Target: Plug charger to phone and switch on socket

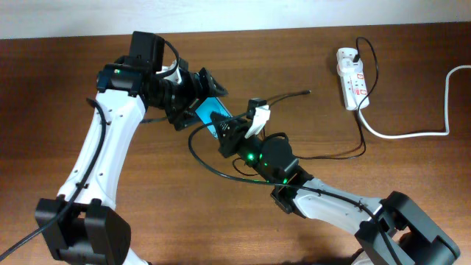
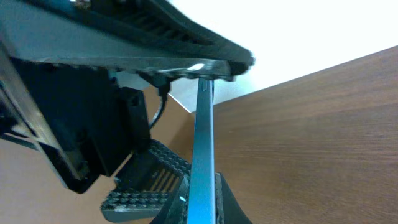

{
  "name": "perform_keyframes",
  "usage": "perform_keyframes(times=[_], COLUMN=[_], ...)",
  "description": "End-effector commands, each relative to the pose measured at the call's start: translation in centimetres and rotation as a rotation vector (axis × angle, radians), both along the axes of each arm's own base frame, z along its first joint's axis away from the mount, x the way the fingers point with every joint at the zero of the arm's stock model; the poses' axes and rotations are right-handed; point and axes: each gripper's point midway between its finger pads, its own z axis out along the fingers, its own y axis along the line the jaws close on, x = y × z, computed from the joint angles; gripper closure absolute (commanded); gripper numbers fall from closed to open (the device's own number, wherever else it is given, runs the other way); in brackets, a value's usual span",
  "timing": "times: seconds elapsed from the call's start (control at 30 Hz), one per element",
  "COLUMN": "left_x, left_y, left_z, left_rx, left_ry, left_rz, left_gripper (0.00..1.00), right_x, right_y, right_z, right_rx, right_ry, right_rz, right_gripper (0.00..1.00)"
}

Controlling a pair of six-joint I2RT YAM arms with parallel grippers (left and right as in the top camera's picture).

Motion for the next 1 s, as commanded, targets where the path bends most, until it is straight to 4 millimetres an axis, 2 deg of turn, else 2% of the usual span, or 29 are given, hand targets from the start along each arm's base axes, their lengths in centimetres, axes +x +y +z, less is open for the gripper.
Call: perform_keyframes(times=[0.0, 0.1, 0.17, 0.27, 0.4, 0.5, 0.57, 0.63, 0.73, 0.83, 0.97], left_x=[0.5, 0.6, 0.7, 0.7, -0.4, -0.7, -0.7, -0.7, -0.7, -0.7, -1.3], left_y=[0.4, 0.6, 0.9, 3.1, 4.5, 4.6, 4.6, 4.6, 4.6, 4.6, 3.8], left_z=[1.4, 1.3, 1.5, 4.2, 7.6, 8.1, 8.1, 8.1, 8.1, 8.1, 8.3], left_rx=[0.025, 0.039, 0.05, 0.096, 0.134, 0.133, 0.134, 0.133, 0.11, 0.078, -0.036], left_ry=[-0.101, -0.108, -0.132, -0.247, -0.363, -0.376, -0.376, -0.375, -0.33, -0.27, -0.109], left_rz=[-0.029, -0.026, -0.036, 0.002, 0.026, 0.026, 0.027, 0.028, 0.079, 0.144, 0.264], left_gripper=[0.01, 0.01, 0.01, 0.01, 0.01, 0.01, 0.01, 0.01, 0.01, 0.01, 0.01], right_x=[1.0, 2.2, 2.9, 3.1, 2.0, 1.2, 0.8, 0.8, 1.4, 1.3, 1.5], right_y=[-1.5, -3.3, -4.6, -6.0, -5.2, -4.5, -4.1, -4.1, -4.6, -4.6, -5.0], right_z=[2.7, 2.8, 2.1, 0.1, 1.0, 1.6, 1.7, 1.9, 4.1, 3.9, 5.4], right_rx=[0.066, 0.116, 0.157, 0.253, 0.453, 0.639, 0.704, 0.768, 0.84, 0.904, 0.941], right_ry=[-0.018, 0.032, 0.118, 0.34, 0.514, 0.688, 0.762, 0.809, 0.732, 0.798, 0.735], right_rz=[-0.042, -0.083, -0.117, -0.156, -0.087, -0.035, -0.008, -0.002, 0.007, 0.005, 0.02], right_gripper=[0.96, 0.96, 0.96, 0.96, 0.96, 0.96, 0.96, 0.96, 0.96, 0.96, 0.96])
